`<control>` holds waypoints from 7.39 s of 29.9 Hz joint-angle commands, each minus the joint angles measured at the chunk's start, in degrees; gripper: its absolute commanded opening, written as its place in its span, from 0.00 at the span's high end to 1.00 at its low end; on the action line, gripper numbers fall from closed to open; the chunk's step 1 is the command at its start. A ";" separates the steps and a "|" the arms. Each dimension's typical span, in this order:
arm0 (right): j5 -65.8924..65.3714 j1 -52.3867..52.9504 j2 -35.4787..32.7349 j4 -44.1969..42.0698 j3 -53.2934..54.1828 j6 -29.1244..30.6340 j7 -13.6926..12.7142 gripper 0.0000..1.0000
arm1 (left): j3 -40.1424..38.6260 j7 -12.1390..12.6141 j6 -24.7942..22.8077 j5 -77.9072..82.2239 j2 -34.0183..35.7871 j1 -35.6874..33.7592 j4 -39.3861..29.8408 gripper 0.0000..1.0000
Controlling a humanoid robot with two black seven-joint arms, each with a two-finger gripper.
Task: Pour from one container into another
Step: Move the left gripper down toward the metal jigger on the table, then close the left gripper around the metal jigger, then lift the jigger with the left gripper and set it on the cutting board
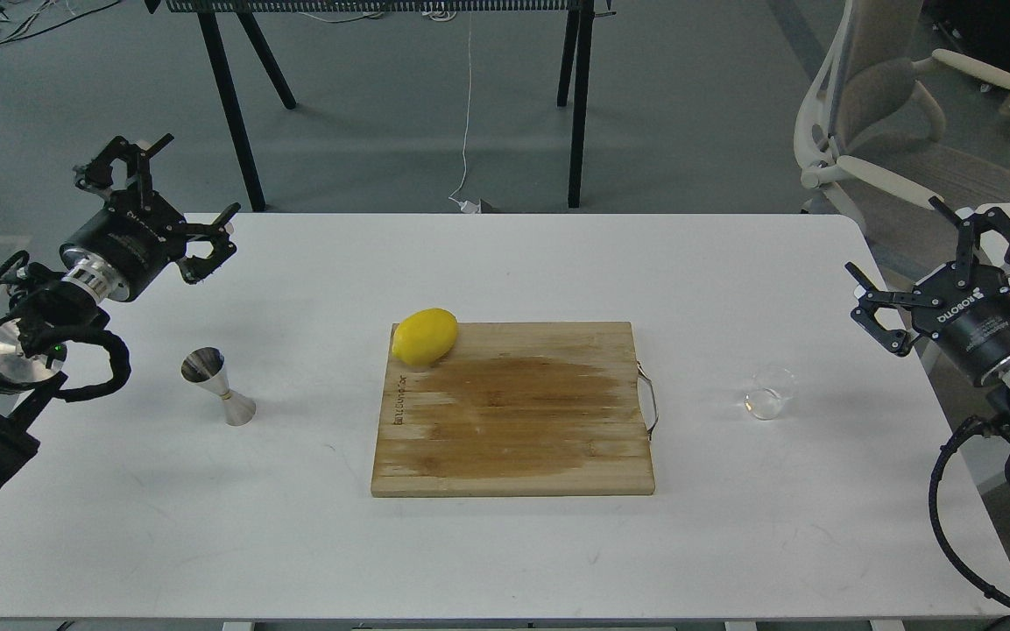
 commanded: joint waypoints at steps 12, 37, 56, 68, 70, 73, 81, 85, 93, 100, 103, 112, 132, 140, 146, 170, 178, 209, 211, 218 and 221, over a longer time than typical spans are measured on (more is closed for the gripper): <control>0.00 0.16 0.97 -0.04 0.45 0.00 0.02 0.00 | -0.88 -0.99 0.00 -7.64 -0.34 1.15 4.66 0.00; 0.00 -0.11 0.53 -0.21 0.63 0.00 0.10 0.00 | -0.96 -23.36 4.07 62.64 8.19 -3.16 -16.33 0.00; 0.00 -0.37 0.88 -1.97 0.72 0.00 0.10 0.00 | -1.92 -23.36 52.85 85.24 10.82 22.85 -21.96 0.00; 0.00 -0.46 0.97 -2.94 0.54 0.00 0.10 0.00 | -17.75 -23.36 56.00 111.97 8.36 39.81 -24.60 0.01; 0.00 -0.55 0.97 -3.03 0.54 0.00 0.10 0.00 | -17.75 -23.36 56.00 112.50 7.31 41.40 -25.04 0.01; 0.00 -0.72 0.97 -2.94 0.54 0.00 0.10 0.00 | -17.84 -23.36 56.00 116.70 4.77 42.63 -25.04 0.01; 0.00 -0.72 0.97 -2.94 0.63 0.00 0.10 0.00 | -18.01 -23.36 56.00 124.10 -2.44 43.78 -20.57 0.01; 0.00 -0.81 0.88 -2.94 0.72 0.00 0.19 0.00 | -18.01 -23.36 56.00 125.25 -3.42 43.60 -17.49 0.01; 0.00 -0.90 0.88 -2.94 0.72 0.00 0.19 0.00 | -16.44 -23.36 56.00 125.25 -6.14 37.64 -7.04 0.01; 0.09 -1.16 0.62 -2.94 0.81 0.00 0.19 0.00 | -13.10 -23.36 56.00 124.81 -8.25 31.57 -1.23 0.01; 0.09 -1.25 0.44 -2.94 0.81 0.00 0.19 0.00 | -12.13 -23.36 56.00 124.63 -8.86 29.72 0.71 0.01; 0.18 -1.60 0.53 -2.94 0.81 0.00 0.28 0.00 | -10.63 -23.36 56.00 123.84 -10.71 25.06 6.15 0.07; 0.09 -1.95 0.70 -3.29 0.81 0.00 0.19 0.00 | -8.17 -23.36 56.00 122.08 -13.79 18.56 14.60 0.85; 0.09 -2.04 0.97 -4.08 0.81 0.00 0.28 0.00 | -7.47 -23.36 56.00 122.00 -9.93 14.78 6.26 0.88; 0.09 -1.78 1.06 -6.10 0.89 0.00 0.28 0.00 | -7.12 -23.36 56.00 121.91 -8.34 5.56 0.11 0.89; 0.09 -1.25 2.55 -11.64 2.48 0.00 0.28 0.00 | 17.75 -23.36 56.00 125.94 -31.01 4.67 5.80 0.89; 0.09 -1.43 2.64 -11.55 2.48 0.00 0.28 0.00 | 18.55 -23.36 56.00 125.95 -31.01 6.86 7.74 0.86; 0.18 -1.60 2.81 -11.55 2.56 0.00 0.28 0.00 | 19.16 -23.36 56.00 125.86 -31.01 9.14 7.04 0.00; 0.18 -1.69 2.81 -11.55 2.56 0.00 0.28 0.00 | 19.08 -23.36 56.00 125.86 -31.01 10.11 7.04 0.00; 0.18 -1.78 2.81 -11.47 2.48 0.00 0.28 0.00 | 18.11 -23.36 56.00 125.69 -31.01 10.64 6.95 0.00; 0.18 -1.78 2.81 -11.46 2.48 0.00 0.28 0.00 | 18.11 -23.36 56.00 125.25 -31.01 10.99 6.95 0.00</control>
